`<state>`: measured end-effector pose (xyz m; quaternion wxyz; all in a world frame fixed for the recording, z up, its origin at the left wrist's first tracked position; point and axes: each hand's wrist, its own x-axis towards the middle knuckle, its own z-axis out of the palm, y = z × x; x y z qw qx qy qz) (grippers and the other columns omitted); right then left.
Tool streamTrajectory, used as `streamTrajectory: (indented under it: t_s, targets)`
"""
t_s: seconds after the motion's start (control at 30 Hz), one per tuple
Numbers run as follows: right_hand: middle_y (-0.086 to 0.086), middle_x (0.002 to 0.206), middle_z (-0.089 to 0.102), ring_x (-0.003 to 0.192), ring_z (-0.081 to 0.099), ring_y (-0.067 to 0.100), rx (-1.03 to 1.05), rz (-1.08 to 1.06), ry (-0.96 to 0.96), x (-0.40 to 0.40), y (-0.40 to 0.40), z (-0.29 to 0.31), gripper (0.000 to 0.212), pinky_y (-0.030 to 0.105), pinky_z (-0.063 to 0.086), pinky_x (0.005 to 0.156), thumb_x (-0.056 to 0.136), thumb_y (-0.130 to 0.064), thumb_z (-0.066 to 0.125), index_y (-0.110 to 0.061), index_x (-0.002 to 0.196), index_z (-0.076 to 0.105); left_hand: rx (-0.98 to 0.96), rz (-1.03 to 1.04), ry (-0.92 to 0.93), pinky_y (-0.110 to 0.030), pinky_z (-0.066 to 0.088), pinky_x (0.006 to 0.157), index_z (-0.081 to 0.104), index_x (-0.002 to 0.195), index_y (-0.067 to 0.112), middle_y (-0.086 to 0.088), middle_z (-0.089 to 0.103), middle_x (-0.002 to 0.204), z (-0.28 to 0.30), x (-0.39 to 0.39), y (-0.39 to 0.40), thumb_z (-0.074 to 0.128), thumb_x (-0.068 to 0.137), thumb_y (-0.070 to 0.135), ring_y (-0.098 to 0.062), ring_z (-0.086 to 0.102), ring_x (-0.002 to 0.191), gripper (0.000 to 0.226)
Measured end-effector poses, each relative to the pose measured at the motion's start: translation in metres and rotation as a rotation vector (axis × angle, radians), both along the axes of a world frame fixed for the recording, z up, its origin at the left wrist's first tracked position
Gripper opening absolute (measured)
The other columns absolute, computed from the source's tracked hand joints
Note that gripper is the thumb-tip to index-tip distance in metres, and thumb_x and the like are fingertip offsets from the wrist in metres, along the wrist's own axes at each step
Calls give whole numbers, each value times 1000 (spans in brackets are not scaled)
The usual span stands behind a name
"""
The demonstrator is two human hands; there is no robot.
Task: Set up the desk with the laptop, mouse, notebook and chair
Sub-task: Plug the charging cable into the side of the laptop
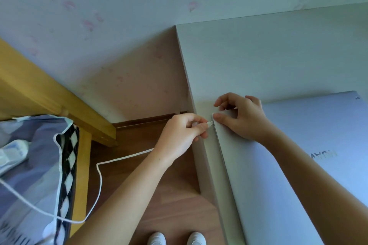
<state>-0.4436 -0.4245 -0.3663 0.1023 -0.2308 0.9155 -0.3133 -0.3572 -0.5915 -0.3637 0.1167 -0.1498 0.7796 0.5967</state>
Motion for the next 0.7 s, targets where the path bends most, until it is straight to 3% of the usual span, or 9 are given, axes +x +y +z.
streamTrajectory:
  t_s: [0.07,0.2,0.27,0.33,0.4,0.7]
  targets:
    - [-17,80,62,77,56,-9,-27,18,-3,5,0,0,22,47,26,109,73,-48,67,-45,78,46,7,2,-10,-18,48,66,70,97,19,6,72,71,4,2,-4,62,92,26,0,56,60,13]
    - [-9,78,67,72,61,8,-190,-27,-137,9,3,17,32,48,44,95,59,-56,66,-35,77,50,99,-7,-44,-5,35,47,70,99,17,7,71,70,19,8,-8,62,92,26,2,53,57,14]
    - [-6,80,68,70,59,11,-297,-19,-224,8,5,32,30,37,49,82,62,-44,73,-33,75,49,123,-27,-32,-5,35,46,71,97,17,8,70,69,25,11,-6,63,91,27,-1,53,59,14]
    - [-4,81,65,66,56,9,-430,18,-303,7,9,43,36,21,47,69,71,-19,78,-27,75,44,155,-30,-10,-5,35,46,71,95,17,8,70,69,29,13,-3,64,90,28,-2,53,59,14]
    - [3,81,63,65,55,10,-511,30,-344,8,12,52,38,16,46,63,78,-1,71,-20,76,38,194,-28,9,-6,35,46,71,94,17,7,70,69,32,13,0,65,89,28,-2,54,59,14]
    - [6,80,63,73,52,20,-556,-3,-369,12,10,57,41,17,46,63,79,5,65,-20,73,32,252,2,37,-6,35,46,72,91,17,9,66,64,35,12,1,64,91,25,-2,52,56,11]
